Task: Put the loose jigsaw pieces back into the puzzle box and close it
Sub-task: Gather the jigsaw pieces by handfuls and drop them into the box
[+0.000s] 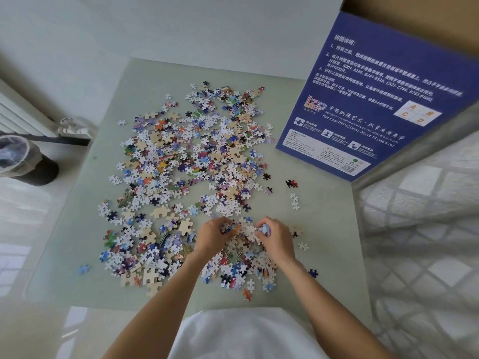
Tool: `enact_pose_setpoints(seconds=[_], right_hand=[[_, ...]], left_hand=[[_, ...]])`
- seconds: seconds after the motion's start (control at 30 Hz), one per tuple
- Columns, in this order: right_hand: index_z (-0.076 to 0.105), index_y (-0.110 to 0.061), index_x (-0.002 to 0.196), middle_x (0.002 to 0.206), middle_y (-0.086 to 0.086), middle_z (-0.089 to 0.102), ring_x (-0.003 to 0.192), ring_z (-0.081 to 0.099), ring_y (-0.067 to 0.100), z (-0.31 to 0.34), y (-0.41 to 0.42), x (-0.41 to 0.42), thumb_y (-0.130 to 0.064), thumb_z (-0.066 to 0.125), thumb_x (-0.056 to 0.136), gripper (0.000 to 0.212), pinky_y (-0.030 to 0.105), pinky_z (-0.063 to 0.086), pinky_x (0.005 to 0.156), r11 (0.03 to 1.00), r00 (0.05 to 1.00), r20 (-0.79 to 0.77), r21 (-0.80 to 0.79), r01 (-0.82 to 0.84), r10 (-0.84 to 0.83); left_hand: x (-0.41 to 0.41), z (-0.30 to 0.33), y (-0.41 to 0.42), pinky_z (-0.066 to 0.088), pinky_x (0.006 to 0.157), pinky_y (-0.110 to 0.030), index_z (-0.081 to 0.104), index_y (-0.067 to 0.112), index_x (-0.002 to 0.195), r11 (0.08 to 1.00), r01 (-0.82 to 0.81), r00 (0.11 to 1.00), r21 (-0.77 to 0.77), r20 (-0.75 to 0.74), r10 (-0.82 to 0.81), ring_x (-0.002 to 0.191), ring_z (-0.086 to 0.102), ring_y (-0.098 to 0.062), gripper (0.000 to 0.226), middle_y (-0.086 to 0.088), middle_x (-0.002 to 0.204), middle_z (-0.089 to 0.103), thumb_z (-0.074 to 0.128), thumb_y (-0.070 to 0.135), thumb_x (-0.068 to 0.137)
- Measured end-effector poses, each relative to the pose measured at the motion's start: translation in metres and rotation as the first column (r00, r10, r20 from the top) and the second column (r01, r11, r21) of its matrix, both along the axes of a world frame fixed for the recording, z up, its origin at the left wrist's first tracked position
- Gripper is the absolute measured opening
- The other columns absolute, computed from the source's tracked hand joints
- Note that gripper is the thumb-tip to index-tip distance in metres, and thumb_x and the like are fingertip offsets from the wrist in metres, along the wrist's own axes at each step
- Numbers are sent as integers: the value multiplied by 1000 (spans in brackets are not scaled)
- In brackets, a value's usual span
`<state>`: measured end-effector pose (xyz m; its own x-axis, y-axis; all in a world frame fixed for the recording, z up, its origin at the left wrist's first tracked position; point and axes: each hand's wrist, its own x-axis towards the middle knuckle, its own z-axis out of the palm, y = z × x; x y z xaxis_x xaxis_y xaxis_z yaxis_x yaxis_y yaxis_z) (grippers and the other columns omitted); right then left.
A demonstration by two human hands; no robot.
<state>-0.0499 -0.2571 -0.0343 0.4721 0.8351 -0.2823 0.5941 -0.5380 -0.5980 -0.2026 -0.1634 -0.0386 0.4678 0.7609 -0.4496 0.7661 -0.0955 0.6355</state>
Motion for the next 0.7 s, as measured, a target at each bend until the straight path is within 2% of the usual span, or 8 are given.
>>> enact_pose_setpoints(seconds=[0.1, 0.23, 0.37, 0.47, 0.53, 0.6, 0.7], right_hand=[[62, -17, 91, 83, -5, 57, 64, 47, 6, 9, -1, 8, -21, 68, 84, 10, 11, 29, 54, 999, 996, 84, 37, -31, 28], [62, -13, 97, 95, 0, 60, 71, 52, 11, 17, -1, 14, -16, 66, 86, 12, 16, 35, 62, 993, 985, 144, 61, -102, 93], [63, -13, 105, 107, 2, 62, 81, 61, 14, 31, 3, 21, -13, 63, 87, 18, 18, 46, 70, 941, 925, 170, -49, -335, 338], [63, -14, 107, 109, 1, 61, 81, 62, 14, 49, 9, 32, -14, 63, 88, 19, 22, 51, 74, 899, 879, 189, -81, -430, 437], [64, -14, 107, 107, -4, 60, 77, 56, 7, 64, 12, 40, -15, 63, 88, 19, 13, 45, 73, 902, 884, 188, -26, -431, 428], [65, -16, 104, 95, -14, 55, 74, 50, 1, 82, 15, 48, -17, 65, 87, 17, 5, 35, 70, 922, 913, 169, 52, -383, 370], [66, -21, 98, 80, -18, 57, 70, 52, 1, 112, 20, 57, -22, 70, 82, 16, 20, 43, 68, 942, 959, 53, 181, -283, 278]], left_hand=[[-2, 4, 4, 47, 75, -22, 58, 16, 115, 1000, -5, 1000, 18, 5, 5, 87, 61, -16, 34, -6, 112, 65, 63, 31, 86], [-4, 7, 7, 48, 64, -23, 60, 16, 111, 997, -54, 998, 50, 24, 53, 67, 57, -11, 31, -3, 93, 64, 65, 31, 85], [-11, 5, 11, 55, 66, -25, 63, 17, 108, 995, -87, 996, 43, 24, 86, 65, 65, -10, 29, -3, 97, 71, 67, 29, 82], [-10, 12, 20, 50, 59, -16, 64, 15, 107, 997, -62, 998, 49, 11, 61, 57, 63, -4, 29, -2, 97, 71, 67, 30, 82], [-9, 19, 25, 46, 60, -15, 64, 15, 108, 996, -44, 999, 78, 7, 43, 55, 61, -4, 30, -1, 98, 69, 67, 32, 82], [-7, 26, 30, 47, 63, -15, 64, 14, 109, 994, -14, 1000, 105, 8, 13, 56, 60, -5, 33, -3, 96, 71, 66, 32, 82], [-5, 36, 39, 49, 64, -14, 65, 13, 110, 991, 43, 999, 128, 22, -46, 55, 59, -3, 32, -6, 91, 72, 65, 29, 83]])
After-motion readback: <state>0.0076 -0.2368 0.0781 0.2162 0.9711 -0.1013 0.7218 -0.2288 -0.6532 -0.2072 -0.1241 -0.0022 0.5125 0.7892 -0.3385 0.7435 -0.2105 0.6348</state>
